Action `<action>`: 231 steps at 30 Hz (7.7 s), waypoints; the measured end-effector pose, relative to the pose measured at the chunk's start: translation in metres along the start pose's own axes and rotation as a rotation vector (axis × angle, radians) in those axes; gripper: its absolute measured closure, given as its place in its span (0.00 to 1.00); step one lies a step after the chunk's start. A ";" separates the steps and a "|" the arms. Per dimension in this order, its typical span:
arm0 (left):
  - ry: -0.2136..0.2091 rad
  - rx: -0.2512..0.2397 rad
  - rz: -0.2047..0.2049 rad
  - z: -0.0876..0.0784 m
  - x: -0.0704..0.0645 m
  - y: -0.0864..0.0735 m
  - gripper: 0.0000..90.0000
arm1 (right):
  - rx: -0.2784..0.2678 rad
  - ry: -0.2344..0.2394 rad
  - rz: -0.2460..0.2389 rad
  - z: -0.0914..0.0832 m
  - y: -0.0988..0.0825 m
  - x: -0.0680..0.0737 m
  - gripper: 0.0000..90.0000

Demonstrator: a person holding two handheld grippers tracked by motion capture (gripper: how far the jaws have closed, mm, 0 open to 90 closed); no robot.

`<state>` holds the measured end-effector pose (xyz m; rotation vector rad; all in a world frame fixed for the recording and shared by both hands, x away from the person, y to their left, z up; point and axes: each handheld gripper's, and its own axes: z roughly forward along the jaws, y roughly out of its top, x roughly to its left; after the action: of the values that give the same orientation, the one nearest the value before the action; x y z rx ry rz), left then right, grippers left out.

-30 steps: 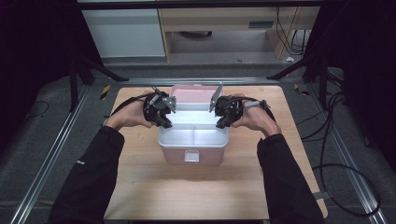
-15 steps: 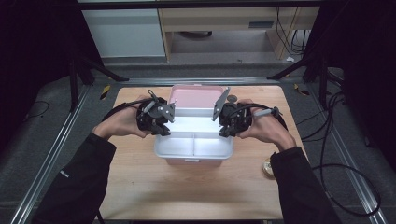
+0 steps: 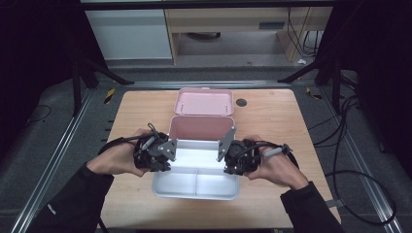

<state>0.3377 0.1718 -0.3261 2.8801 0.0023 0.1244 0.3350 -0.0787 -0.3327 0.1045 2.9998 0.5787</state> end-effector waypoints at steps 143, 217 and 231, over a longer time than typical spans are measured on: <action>0.331 -0.374 -0.878 0.102 0.019 -0.147 0.27 | 0.102 -0.303 0.875 0.082 -0.214 -0.037 0.22; 0.326 -0.353 -0.871 0.108 0.020 -0.147 0.26 | -0.152 -0.377 0.656 -0.014 -0.096 -0.065 0.23; 0.330 -0.364 -0.872 0.106 0.020 -0.149 0.26 | -0.169 -0.316 0.577 -0.010 -0.041 -0.091 0.23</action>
<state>0.3685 0.2885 -0.4646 2.2243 1.1329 0.3723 0.4222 -0.1281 -0.3322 0.9681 2.5765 0.7691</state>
